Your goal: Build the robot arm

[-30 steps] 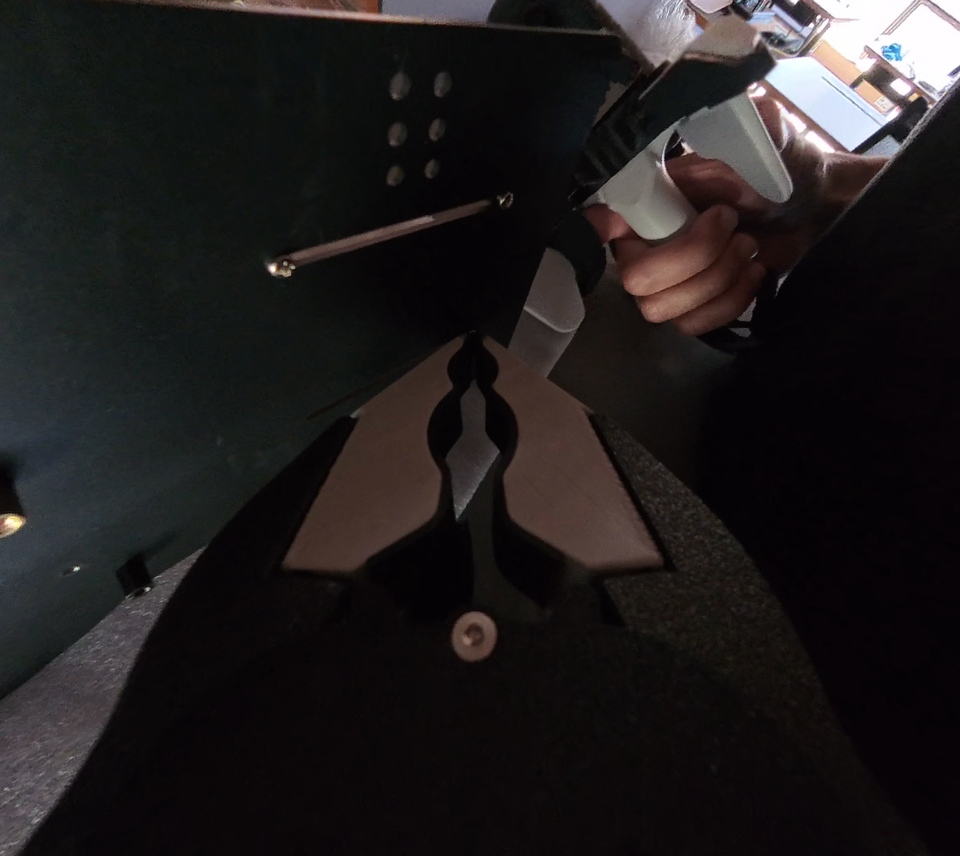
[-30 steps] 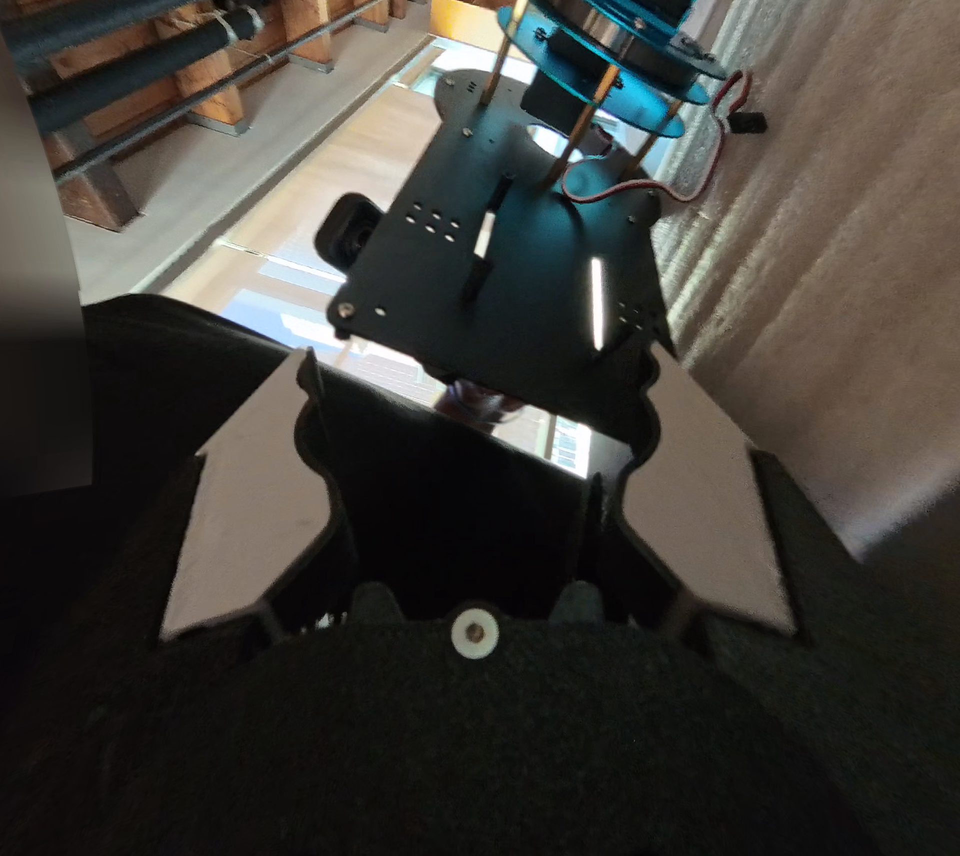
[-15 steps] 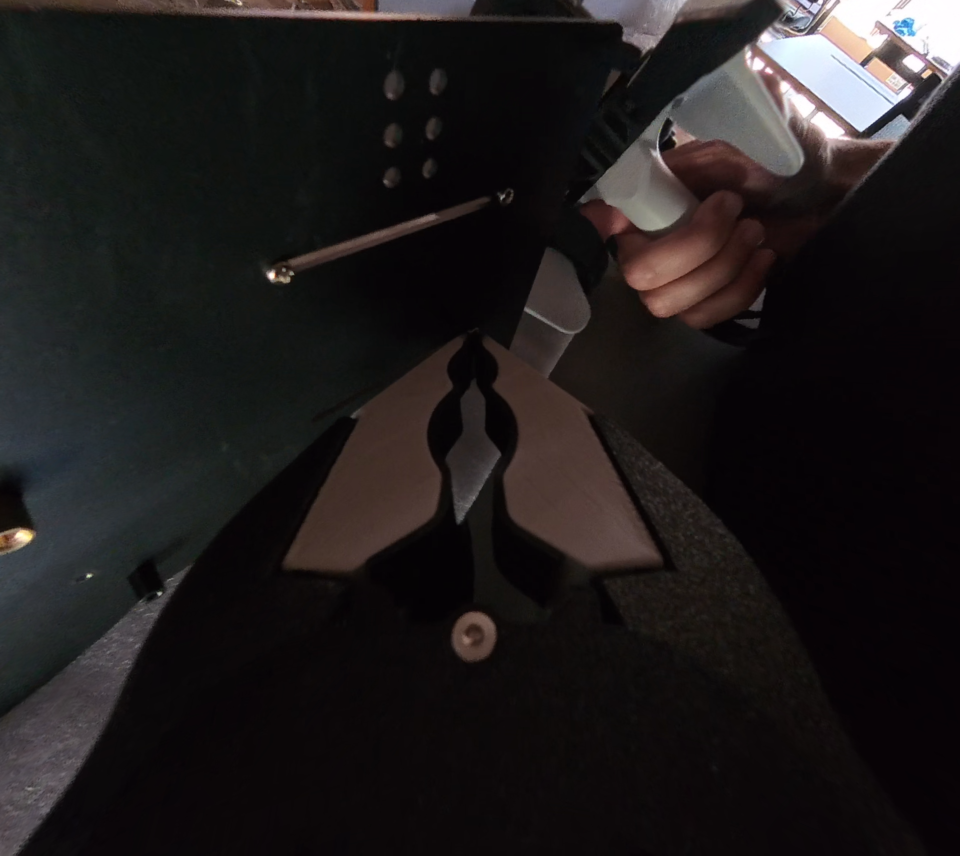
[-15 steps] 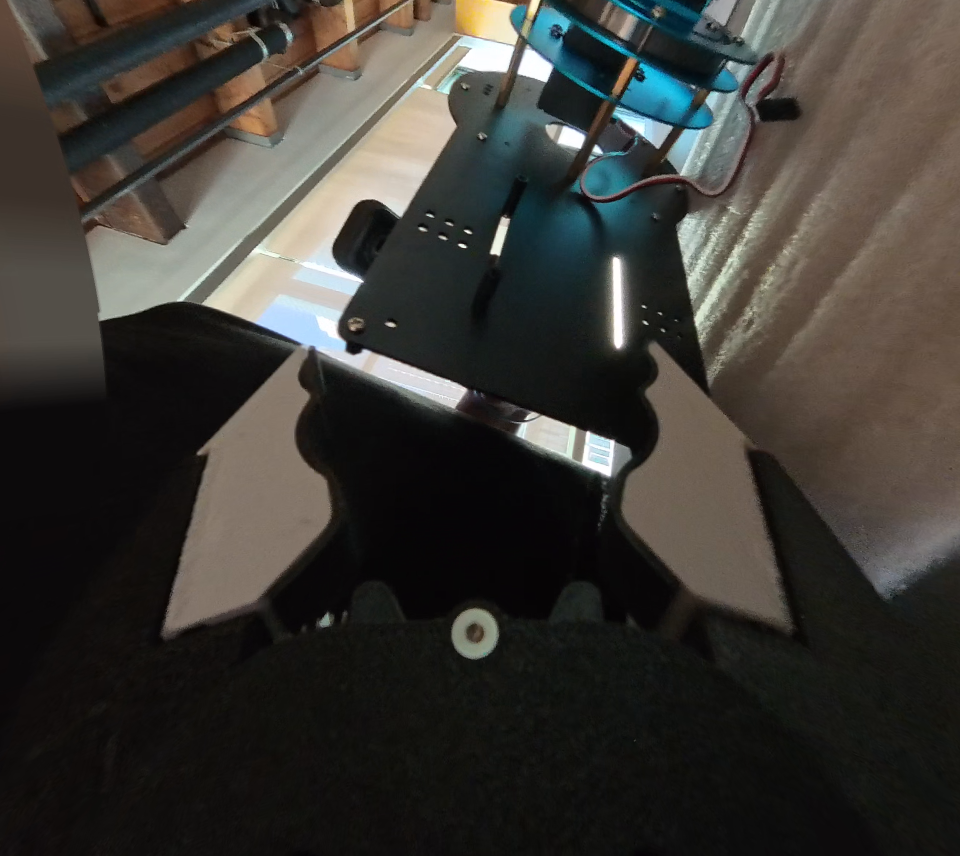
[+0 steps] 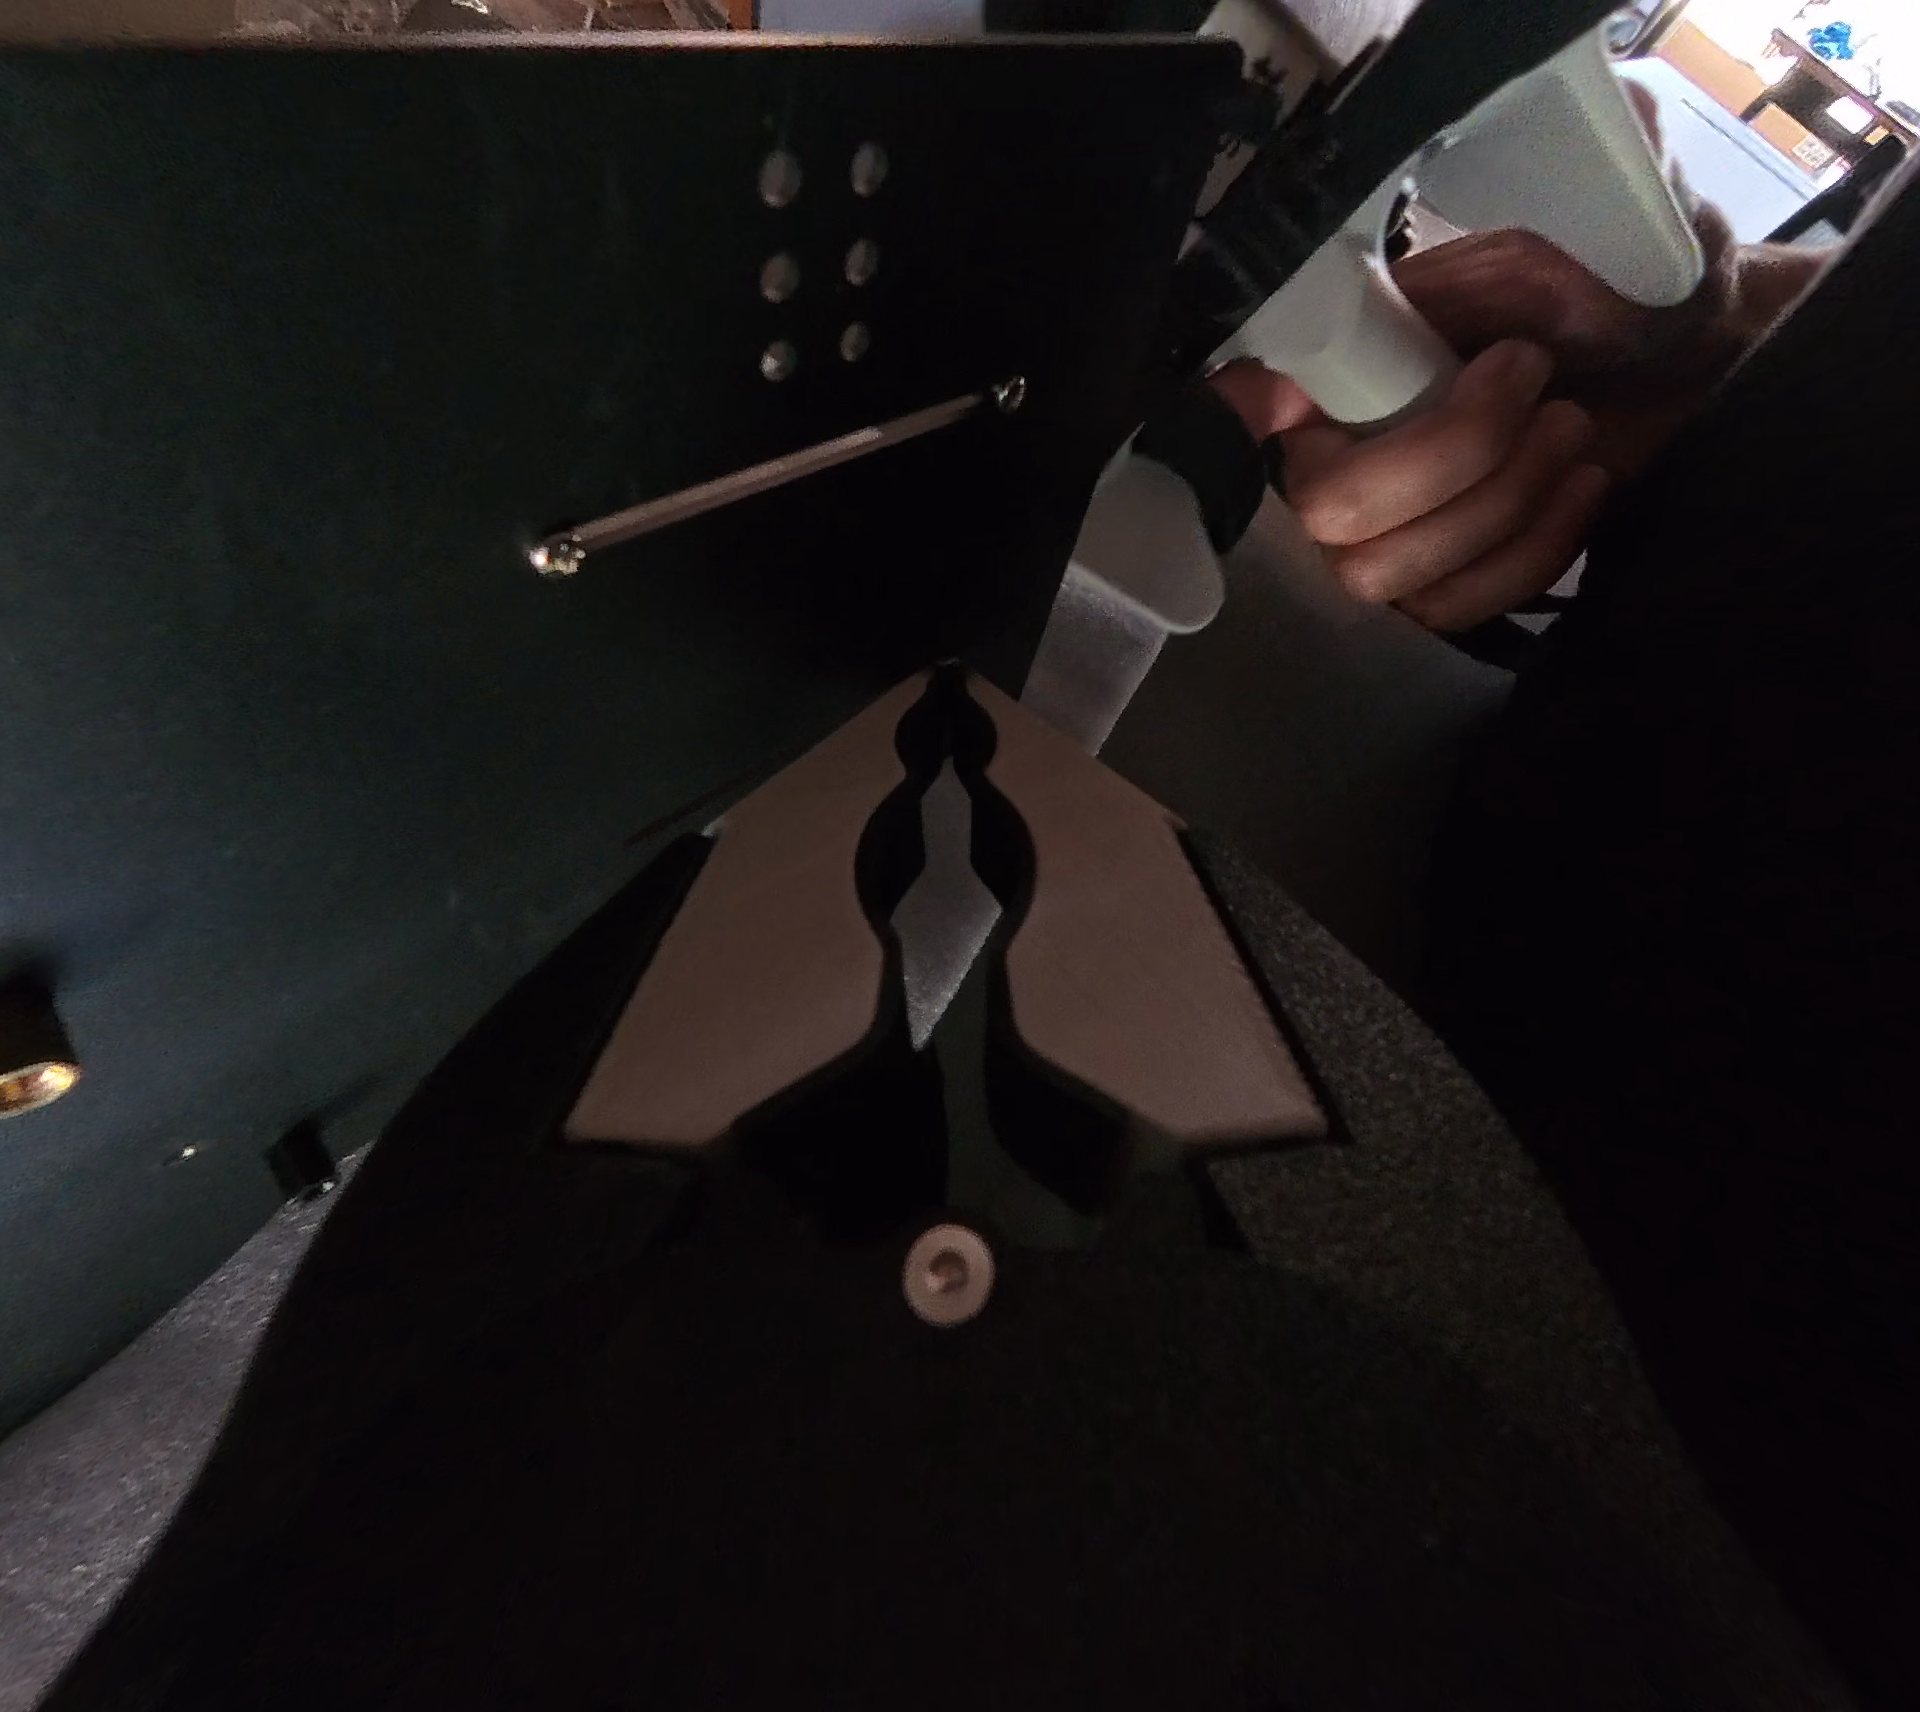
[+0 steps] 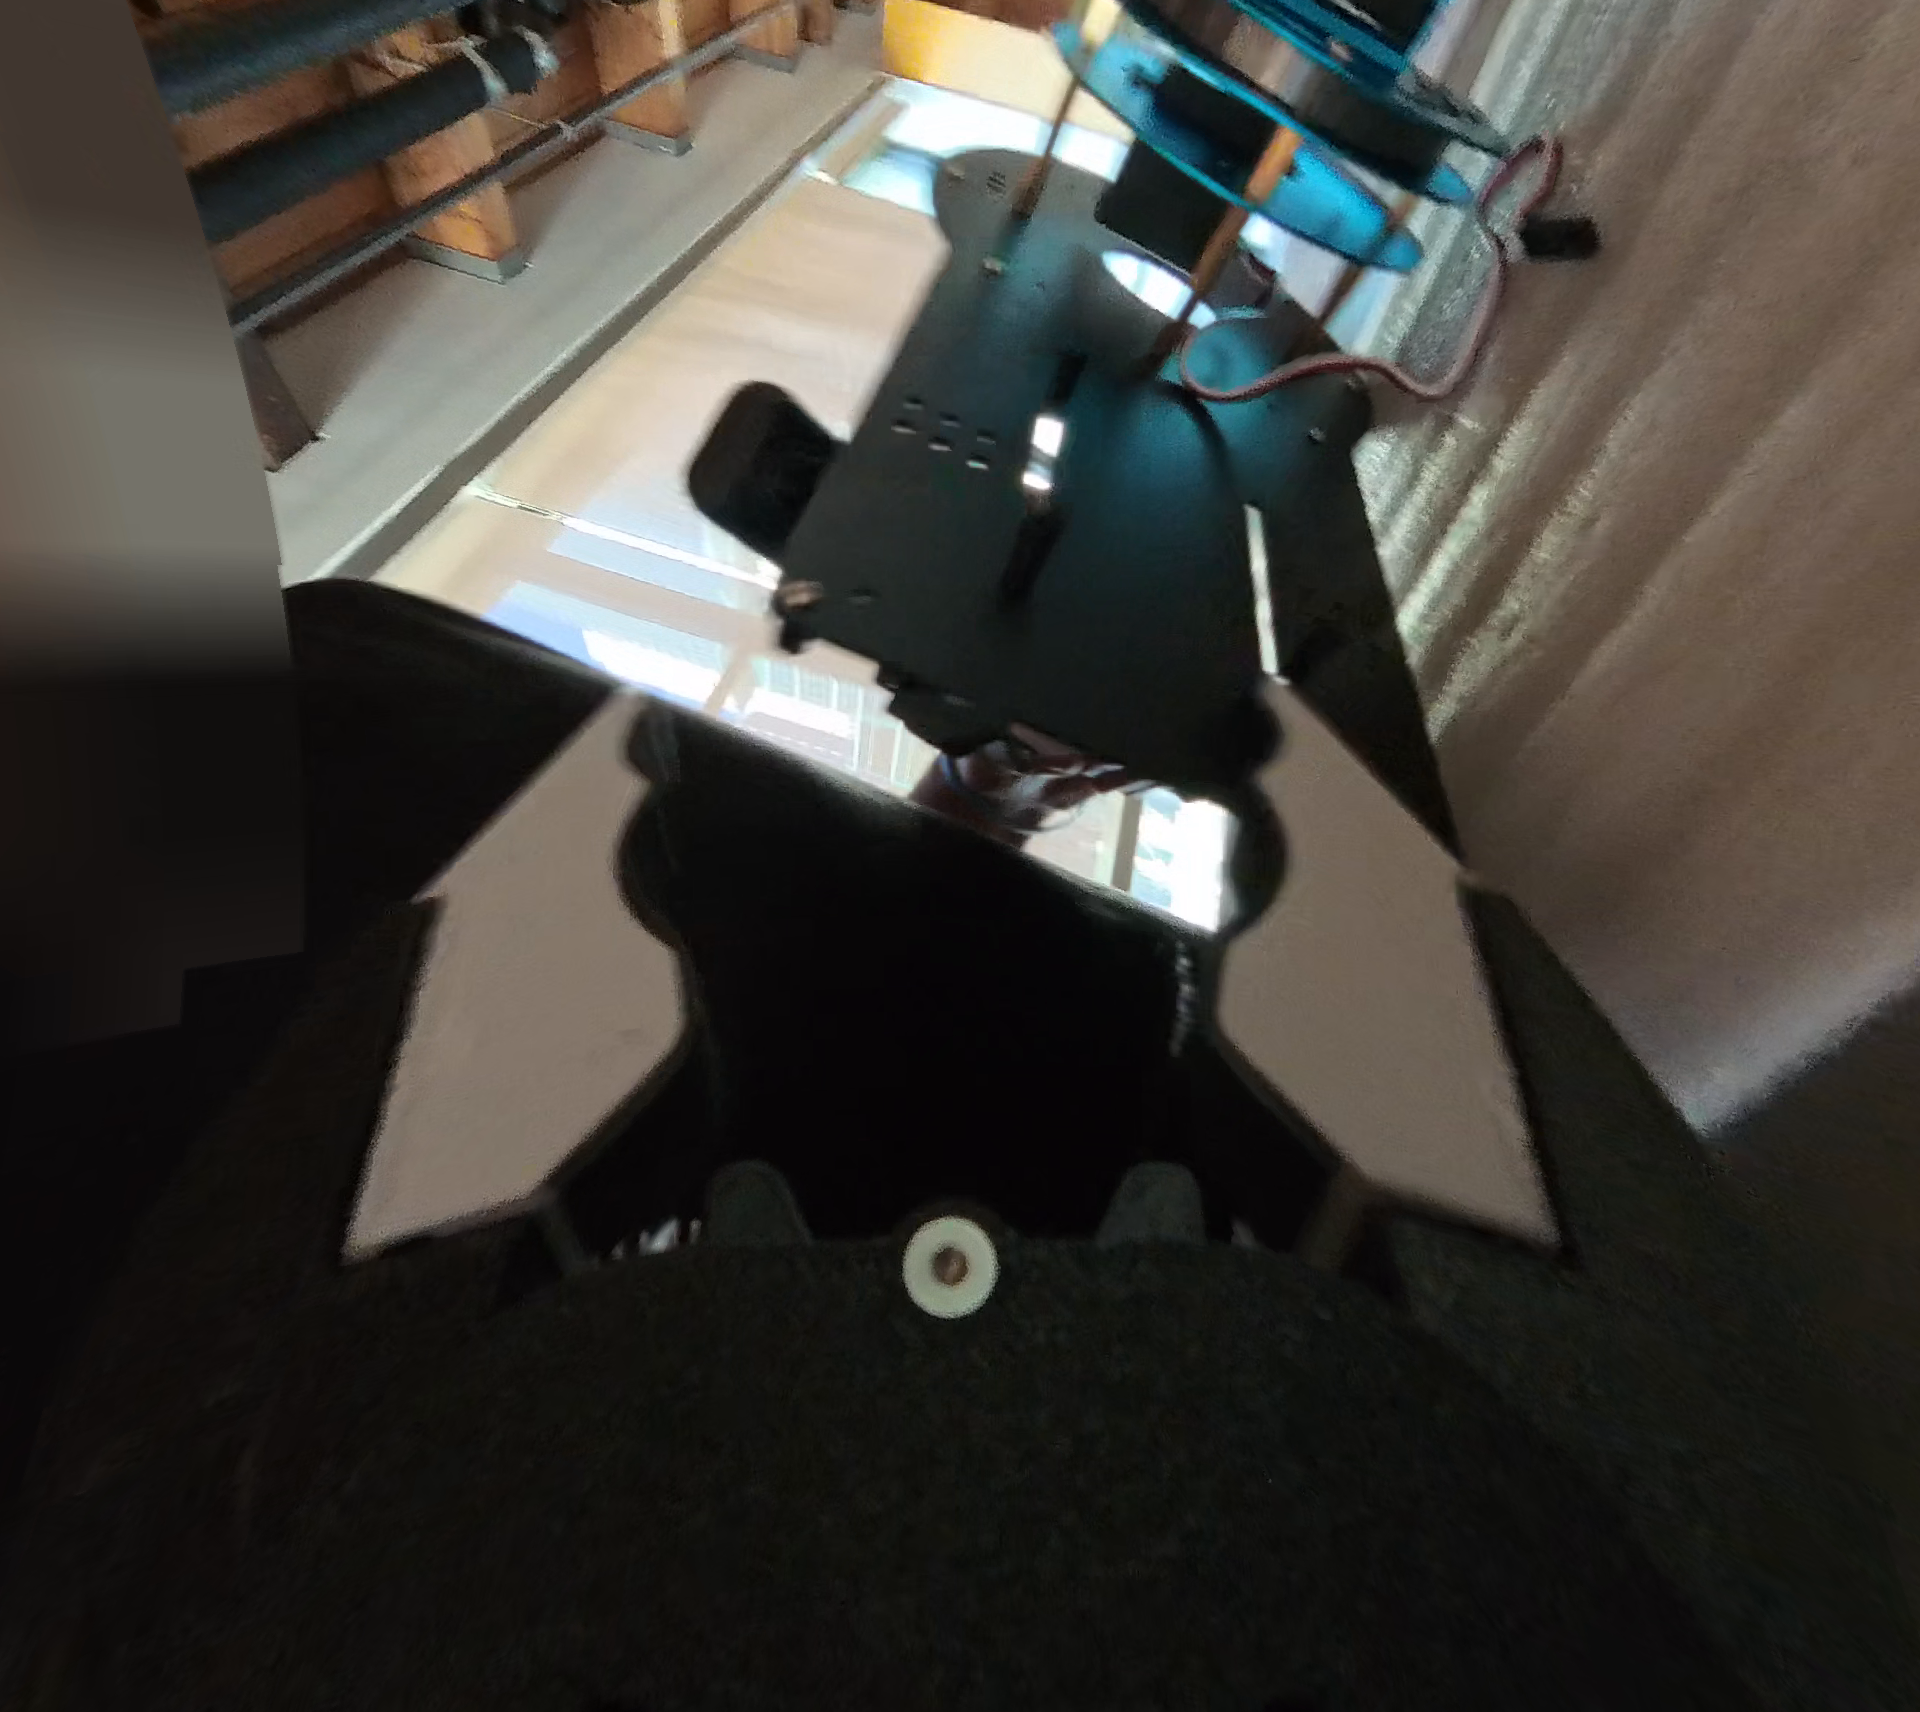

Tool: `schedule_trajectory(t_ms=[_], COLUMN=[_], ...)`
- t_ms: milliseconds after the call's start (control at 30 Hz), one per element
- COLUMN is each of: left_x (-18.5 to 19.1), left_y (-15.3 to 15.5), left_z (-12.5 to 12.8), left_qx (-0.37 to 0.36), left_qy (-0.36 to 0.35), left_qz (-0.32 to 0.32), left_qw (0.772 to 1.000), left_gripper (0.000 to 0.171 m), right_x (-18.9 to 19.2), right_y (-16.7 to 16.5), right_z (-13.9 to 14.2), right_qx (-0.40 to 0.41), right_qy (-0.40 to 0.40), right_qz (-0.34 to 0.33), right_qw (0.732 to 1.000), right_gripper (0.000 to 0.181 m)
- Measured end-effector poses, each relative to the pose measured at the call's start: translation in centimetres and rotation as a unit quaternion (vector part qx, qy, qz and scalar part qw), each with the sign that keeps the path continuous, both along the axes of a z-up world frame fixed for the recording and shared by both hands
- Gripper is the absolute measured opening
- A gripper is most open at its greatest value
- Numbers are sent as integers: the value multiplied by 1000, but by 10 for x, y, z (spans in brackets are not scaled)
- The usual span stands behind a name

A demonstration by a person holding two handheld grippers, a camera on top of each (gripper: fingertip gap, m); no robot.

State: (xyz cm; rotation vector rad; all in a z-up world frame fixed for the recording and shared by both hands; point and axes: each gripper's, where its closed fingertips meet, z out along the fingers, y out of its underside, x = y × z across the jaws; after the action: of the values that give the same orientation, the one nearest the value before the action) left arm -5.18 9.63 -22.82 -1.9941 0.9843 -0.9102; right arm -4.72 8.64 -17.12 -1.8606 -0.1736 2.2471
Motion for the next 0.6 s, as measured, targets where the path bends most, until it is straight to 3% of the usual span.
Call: schedule_trajectory(t_ms=[33,67,167,233,367,467,500,600], left_x=[0,0,0,0,0,1,1,1], left_y=[0,0,0,0,0,0,0,0], left_z=[0,0,0,0,0,0,0,0], left_qx=[0,0,0,1,2,1,1,2], left_qy=[0,-1,-1,1,1,-1,-2,2], left_qz=[-1,-1,0,-1,-2,-2,-3,-4], left_qw=[1000,1000,1000,1000,1000,1000,1000,1000], left_gripper=[0,0,0,0,0,0,0,0], right_x=[9,14,5,-8,-12,7,12,2], right_y=[4,7,5,4,0,1,5,8], right_z=[5,4,-22,-16,-4,3,3,-15], right_qx=[1,3,13,-15,1,18,14,19], right_qy=[9,5,-53,-15,-1,6,7,-33], right_qz=[-21,-32,-10,9,15,-16,-27,-13], right_qw=[1000,999,998,1000,1000,1000,1000,999], right_gripper=[98,100,116,121,123,99,99,122])
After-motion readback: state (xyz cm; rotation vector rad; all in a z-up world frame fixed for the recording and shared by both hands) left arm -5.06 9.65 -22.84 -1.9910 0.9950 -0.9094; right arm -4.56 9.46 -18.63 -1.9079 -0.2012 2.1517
